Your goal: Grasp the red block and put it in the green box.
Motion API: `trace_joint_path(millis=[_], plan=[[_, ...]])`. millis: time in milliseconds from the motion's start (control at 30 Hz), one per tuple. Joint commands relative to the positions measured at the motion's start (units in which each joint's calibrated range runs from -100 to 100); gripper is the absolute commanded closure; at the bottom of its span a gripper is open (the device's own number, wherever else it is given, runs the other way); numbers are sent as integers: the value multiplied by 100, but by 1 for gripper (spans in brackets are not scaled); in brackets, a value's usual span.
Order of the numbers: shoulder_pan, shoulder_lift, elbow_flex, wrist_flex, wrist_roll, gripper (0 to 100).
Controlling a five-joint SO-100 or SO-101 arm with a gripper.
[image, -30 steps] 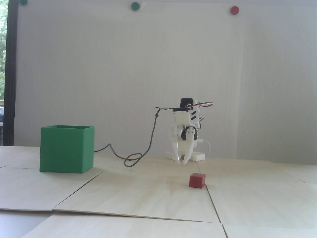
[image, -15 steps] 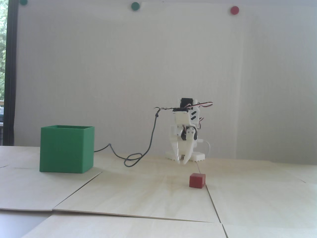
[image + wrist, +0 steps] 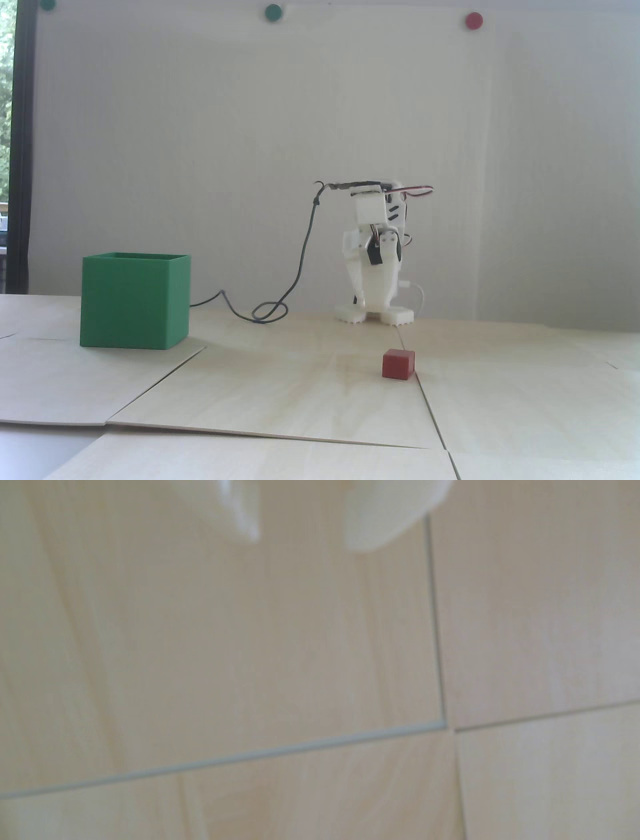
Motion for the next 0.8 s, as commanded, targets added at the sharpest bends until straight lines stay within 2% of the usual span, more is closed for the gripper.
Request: trace_joint_path(millis=[0,300,600,767], plan=[[278,2463,-2840,-393,-25,85],[551,5590,-6141,-368,-25,85],[198,7382,-7809,-275,-30,85],[-365,7406,-8342,1226,-30,85]])
